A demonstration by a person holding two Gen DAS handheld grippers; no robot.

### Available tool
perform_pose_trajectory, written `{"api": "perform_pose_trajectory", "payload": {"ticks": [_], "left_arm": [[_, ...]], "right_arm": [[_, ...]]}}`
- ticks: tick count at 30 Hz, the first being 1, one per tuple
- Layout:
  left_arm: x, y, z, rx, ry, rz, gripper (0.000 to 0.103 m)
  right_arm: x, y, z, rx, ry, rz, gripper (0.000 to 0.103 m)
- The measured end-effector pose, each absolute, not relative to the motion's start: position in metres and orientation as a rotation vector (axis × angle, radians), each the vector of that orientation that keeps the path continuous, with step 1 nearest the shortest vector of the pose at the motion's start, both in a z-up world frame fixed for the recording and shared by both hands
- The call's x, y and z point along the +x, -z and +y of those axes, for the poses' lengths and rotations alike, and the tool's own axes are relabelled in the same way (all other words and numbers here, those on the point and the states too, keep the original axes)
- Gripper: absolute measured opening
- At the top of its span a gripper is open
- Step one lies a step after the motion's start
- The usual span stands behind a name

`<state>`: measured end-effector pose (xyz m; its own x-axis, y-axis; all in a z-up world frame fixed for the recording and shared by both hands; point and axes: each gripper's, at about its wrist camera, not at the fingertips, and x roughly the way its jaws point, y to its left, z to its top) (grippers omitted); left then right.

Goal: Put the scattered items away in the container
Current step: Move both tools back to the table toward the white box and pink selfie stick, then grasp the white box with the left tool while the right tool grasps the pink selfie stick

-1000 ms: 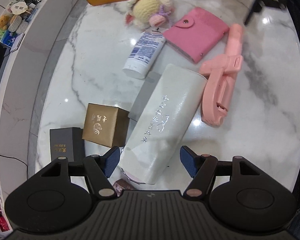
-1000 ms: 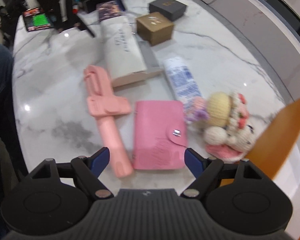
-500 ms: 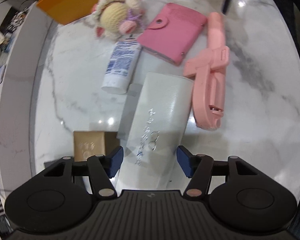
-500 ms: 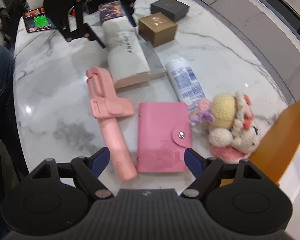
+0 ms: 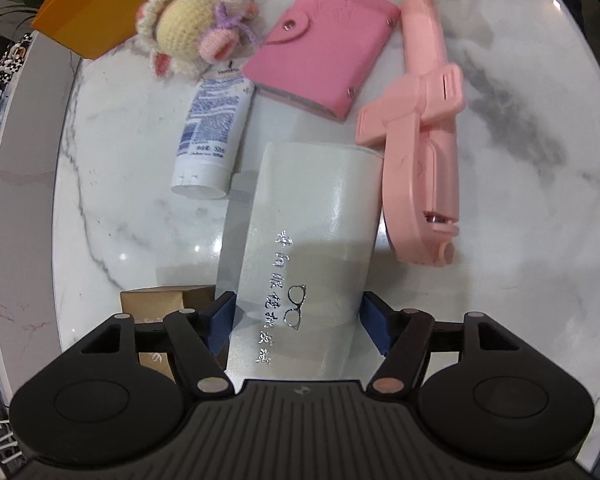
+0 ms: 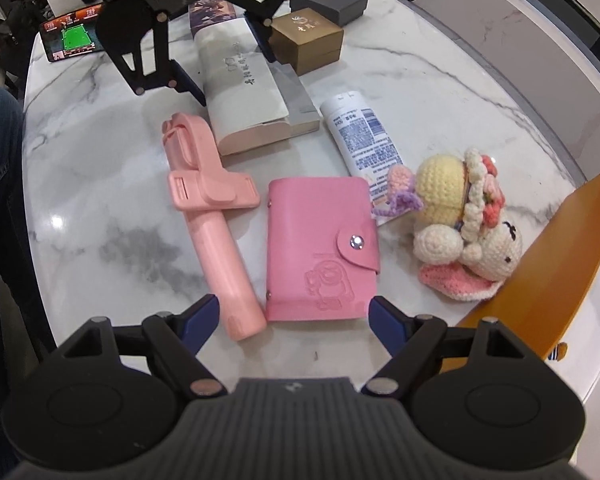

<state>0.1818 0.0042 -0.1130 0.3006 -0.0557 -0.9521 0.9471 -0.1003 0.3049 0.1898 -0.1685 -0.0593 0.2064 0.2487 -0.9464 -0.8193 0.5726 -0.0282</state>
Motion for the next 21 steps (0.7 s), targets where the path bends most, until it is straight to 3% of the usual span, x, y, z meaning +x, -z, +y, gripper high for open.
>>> {"api": "perform_pose_trajectory", "payload": {"ticks": [4, 7, 16, 18, 21], "left_arm": [[0.186, 0.111, 0.003, 1.362, 1.073, 0.92, 0.078], [0.183, 0.111, 0.004, 1.363, 1.072, 0.923, 0.077], [0.181, 0.101, 0.017, 1.287, 1.058, 0.968, 0.076], [0.18, 0.097, 0.021, 1.269, 1.052, 0.971, 0.076], [0.177, 0.09, 0.026, 1.249, 1.047, 0.969, 0.076]], "right_arm": [[0.187, 0.063, -0.16, -0.632, -0.836, 1.102, 0.081], [0.182, 0.066, -0.148, -0.655, -0.878, 1.084, 0.068], [0.173, 0.079, -0.122, -0.715, -0.956, 1.076, 0.065], [0.172, 0.083, -0.118, -0.722, -0.967, 1.083, 0.057], [0.172, 0.089, -0.111, -0.732, -0.98, 1.09, 0.056]]}}
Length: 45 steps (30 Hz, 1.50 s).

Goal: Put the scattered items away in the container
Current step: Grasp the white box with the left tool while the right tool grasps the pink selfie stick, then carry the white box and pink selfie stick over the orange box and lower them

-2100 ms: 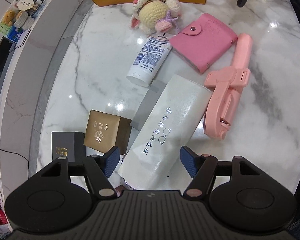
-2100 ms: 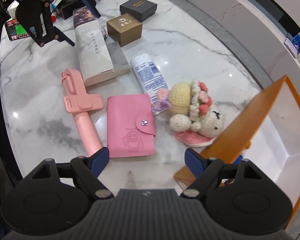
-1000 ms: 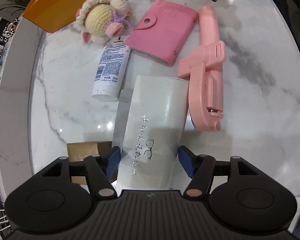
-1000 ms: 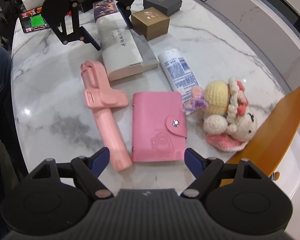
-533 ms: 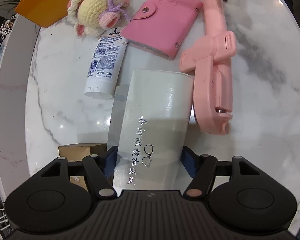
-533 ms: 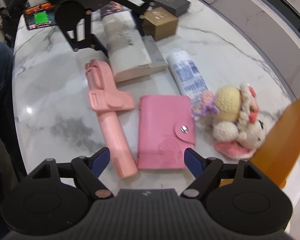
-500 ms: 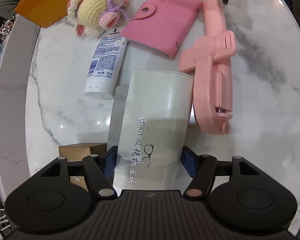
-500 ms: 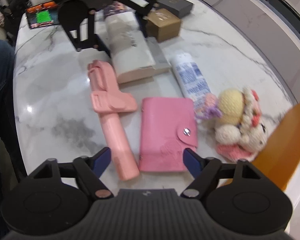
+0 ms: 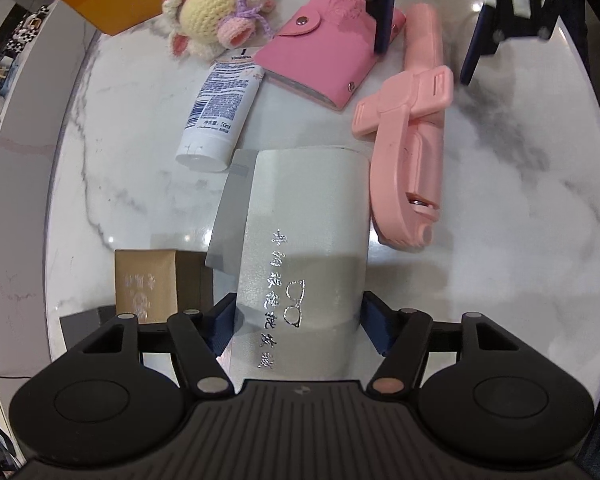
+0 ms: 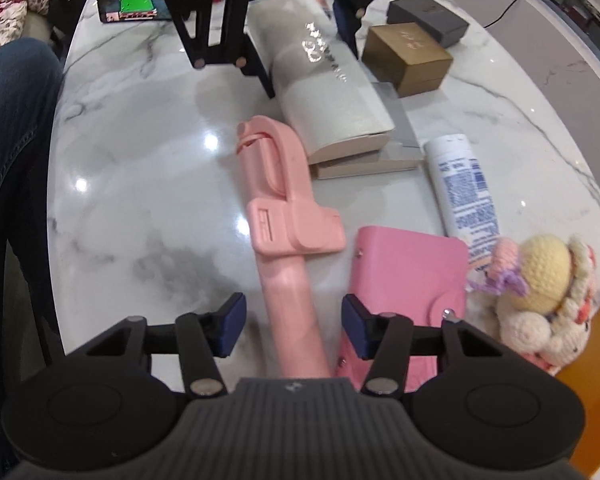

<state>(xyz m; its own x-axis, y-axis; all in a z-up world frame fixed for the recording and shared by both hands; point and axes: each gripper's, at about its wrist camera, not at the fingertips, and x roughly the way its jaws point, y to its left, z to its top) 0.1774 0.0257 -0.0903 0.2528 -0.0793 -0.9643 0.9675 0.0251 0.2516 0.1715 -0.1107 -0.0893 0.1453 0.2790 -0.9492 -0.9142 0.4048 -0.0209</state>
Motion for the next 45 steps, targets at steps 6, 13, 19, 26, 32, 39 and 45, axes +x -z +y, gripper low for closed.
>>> {"api": "perform_pose_trajectory", "payload": {"ticks": [6, 13, 19, 26, 32, 39, 45], "left_arm": [[0.174, 0.082, 0.033, 1.243, 1.025, 0.964, 0.076], [0.174, 0.084, 0.038, 1.222, 1.015, 0.976, 0.075], [0.172, 0.082, 0.04, 1.224, 1.004, 0.961, 0.075], [0.167, 0.071, 0.043, 1.202, 1.0, 0.935, 0.075], [0.161, 0.062, 0.043, 1.211, 0.981, 0.934, 0.075], [0.153, 0.046, 0.041, 1.225, 0.962, 0.921, 0.075], [0.145, 0.028, 0.039, 1.241, 0.933, 0.891, 0.075]], "right_arm": [[0.172, 0.099, -0.097, -0.745, -0.99, 1.098, 0.052], [0.174, 0.101, -0.09, -0.737, -0.98, 1.114, 0.033], [0.171, 0.102, -0.092, -0.755, -0.969, 1.115, 0.031], [0.164, 0.097, -0.098, -0.765, -0.942, 1.112, 0.031], [0.162, 0.084, -0.102, -0.764, -0.924, 1.098, 0.03], [0.158, 0.061, -0.109, -0.771, -0.898, 1.07, 0.029], [0.153, 0.048, -0.119, -0.778, -0.858, 1.071, 0.029]]}}
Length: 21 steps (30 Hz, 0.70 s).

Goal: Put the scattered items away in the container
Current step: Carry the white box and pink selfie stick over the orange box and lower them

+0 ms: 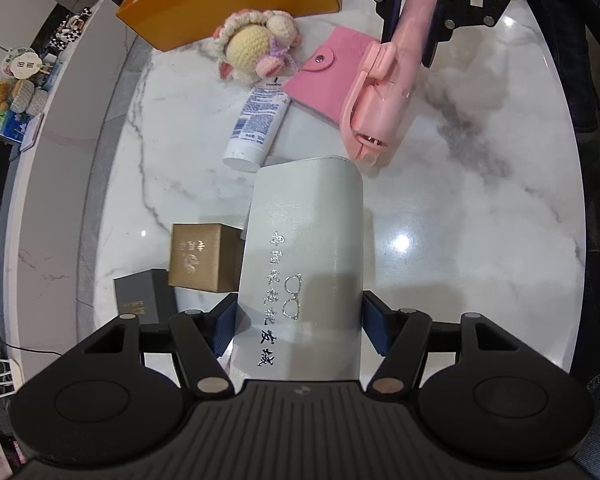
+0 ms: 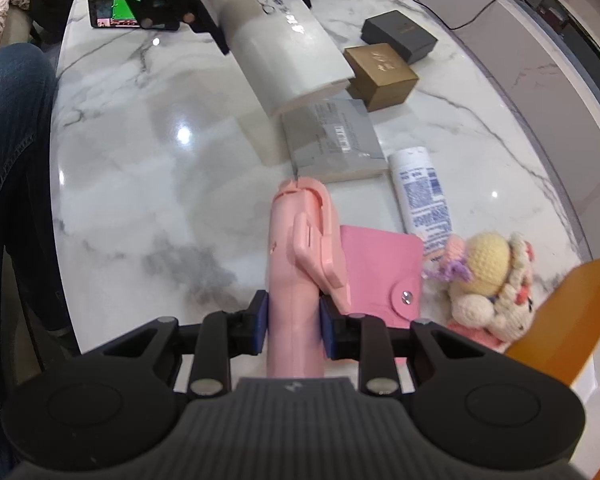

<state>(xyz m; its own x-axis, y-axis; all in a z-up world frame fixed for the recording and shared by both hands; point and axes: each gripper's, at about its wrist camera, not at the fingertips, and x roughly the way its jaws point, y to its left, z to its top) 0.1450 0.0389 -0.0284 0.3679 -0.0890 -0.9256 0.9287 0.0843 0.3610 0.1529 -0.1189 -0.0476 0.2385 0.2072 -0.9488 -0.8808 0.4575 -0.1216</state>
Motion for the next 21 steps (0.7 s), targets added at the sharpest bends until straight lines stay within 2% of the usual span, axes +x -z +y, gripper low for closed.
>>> {"api": "perform_pose_trajectory", "payload": {"ticks": [21], "left_arm": [[0.143, -0.043, -0.012, 1.223, 0.914, 0.794, 0.075]], "right_arm": [[0.146, -0.04, -0.187, -0.754, -0.727, 0.966, 0.029]]}}
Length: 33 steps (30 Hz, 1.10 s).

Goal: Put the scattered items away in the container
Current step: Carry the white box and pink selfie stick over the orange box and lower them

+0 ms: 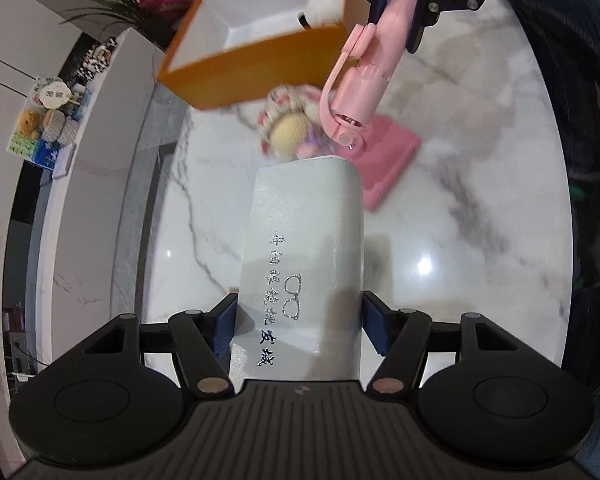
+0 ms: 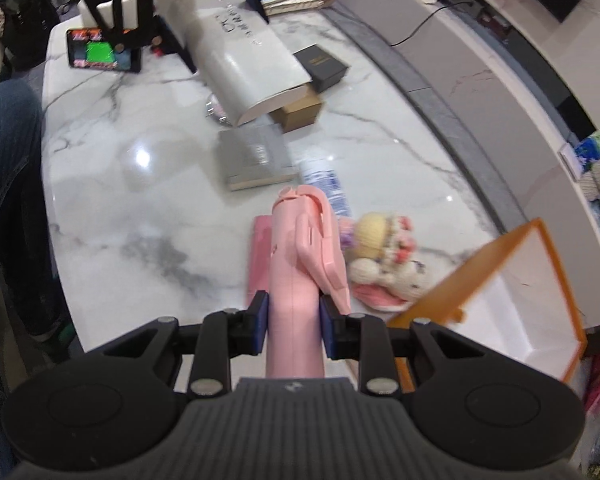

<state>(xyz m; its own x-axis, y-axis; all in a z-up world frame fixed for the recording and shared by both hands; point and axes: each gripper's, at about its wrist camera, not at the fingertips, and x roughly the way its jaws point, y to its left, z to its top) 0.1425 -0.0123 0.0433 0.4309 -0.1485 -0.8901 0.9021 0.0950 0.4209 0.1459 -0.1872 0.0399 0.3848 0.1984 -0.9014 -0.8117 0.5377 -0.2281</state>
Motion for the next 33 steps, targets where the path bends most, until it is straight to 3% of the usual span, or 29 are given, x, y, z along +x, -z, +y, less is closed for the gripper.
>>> {"api": "perform_pose_trajectory", "payload": {"ticks": [17, 23, 33], "left_arm": [[0.177, -0.108, -0.109, 1.15, 0.967, 0.69, 0.075], [0.199, -0.114, -0.157, 1.074, 0.959, 0.675, 0.075], [0.258, -0.089, -0.218, 0.857, 0.915, 0.842, 0.075]], "right_arm": [[0.173, -0.108, -0.262, -0.734, -0.539, 0.904, 0.029], [0.193, -0.104, -0.292, -0.676, -0.459, 0.921, 0.029], [0.237, -0.067, -0.343, -0.561, -0.311, 1.007, 0.029]]}}
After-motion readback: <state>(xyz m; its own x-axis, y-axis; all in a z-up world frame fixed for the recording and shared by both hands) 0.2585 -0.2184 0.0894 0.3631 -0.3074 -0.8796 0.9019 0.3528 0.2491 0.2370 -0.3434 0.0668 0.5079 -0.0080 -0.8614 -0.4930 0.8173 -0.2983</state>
